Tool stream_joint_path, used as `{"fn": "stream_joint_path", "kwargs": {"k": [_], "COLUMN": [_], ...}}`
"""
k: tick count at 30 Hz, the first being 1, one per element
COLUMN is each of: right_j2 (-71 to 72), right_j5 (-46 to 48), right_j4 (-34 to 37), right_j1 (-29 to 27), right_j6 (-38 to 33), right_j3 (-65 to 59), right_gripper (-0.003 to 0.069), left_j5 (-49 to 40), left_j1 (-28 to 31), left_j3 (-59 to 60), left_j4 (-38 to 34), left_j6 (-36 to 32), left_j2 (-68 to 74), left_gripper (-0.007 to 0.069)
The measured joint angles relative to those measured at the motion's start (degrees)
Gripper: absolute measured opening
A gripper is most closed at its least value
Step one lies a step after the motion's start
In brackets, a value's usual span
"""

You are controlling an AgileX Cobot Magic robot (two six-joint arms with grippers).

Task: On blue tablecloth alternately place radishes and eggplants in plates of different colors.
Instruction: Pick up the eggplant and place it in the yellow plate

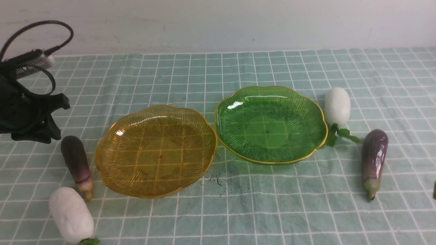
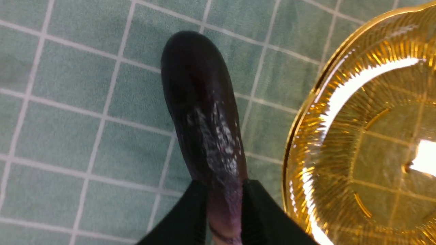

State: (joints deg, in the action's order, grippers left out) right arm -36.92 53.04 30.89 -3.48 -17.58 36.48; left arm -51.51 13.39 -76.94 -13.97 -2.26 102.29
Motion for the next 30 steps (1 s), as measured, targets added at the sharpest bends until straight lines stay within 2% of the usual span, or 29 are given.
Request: {"fn": "stream_joint_path", "kwargs": {"k": [1,3,4,5,7,11,14,16,18,19,24,30], "right_j2": [-0.2,-2.0,-2.8,-2.9,-4.2,-4.7,-4.7,-5.2,-6.1,-7.1,-12.8,-27.4], "right_j5": [-0.1,-0.9,-1.3,-1.5,-2.0,-2.6,-2.9,-3.1,-3.2,-3.3,-3.9,-5.0], "right_j4": [0.0,0.0,0.0,0.0,0.0,0.0,0.1,0.1,-0.2,-0.7,-4.9,-8.3], "right_j1": [0.0,0.0,0.0,0.0,0.0,0.0,0.0,0.0,0.0,0.0,-0.8,-6.6], "right_j6": [0.0,-0.3,-0.3,-0.3,-0.4,-0.4,-0.4,0.1,0.6,0.8,3.3,6.5], "right_j3": [0.0,0.2,0.2,0.2,0.2,0.2,0.2,0.2,0.5,0.9,4.2,11.5], "right_gripper": [-0.0015,-0.0015,-0.0015,-0.0015,-0.0015,-0.0015,-0.0015,-0.0015,-0.0015,-0.0015,-0.0015,-0.0015], "left_j5": [0.0,1.2,1.7,1.9,3.2,5.0,5.7,6.4,6.5,6.0,2.1,-4.1], "left_j1": [0.0,0.0,0.0,0.0,0.0,0.0,0.0,0.0,0.0,0.0,-0.2,-4.5], "left_j3": [-0.1,-1.2,-1.4,-1.4,-1.8,-1.8,-1.8,-1.9,-2.6,-3.4,-9.3,-19.2], "left_j4": [0.0,-0.1,-0.3,-0.3,-0.7,-1.0,-1.1,-0.9,0.0,1.1,3.8,2.3], "left_j6": [0.0,-0.5,-0.5,-0.5,-0.6,-0.6,-0.6,-0.2,1.0,1.5,2.3,1.7], "left_j2": [0.3,3.1,4.2,4.6,7.4,11.3,12.7,13.7,13.7,13.7,12.2,7.7], "left_gripper": [0.0195,0.0311,0.0361,0.038,0.0497,0.0572,0.057,0.0482,0.0337,0.0321,0.0332,0.0332]}}
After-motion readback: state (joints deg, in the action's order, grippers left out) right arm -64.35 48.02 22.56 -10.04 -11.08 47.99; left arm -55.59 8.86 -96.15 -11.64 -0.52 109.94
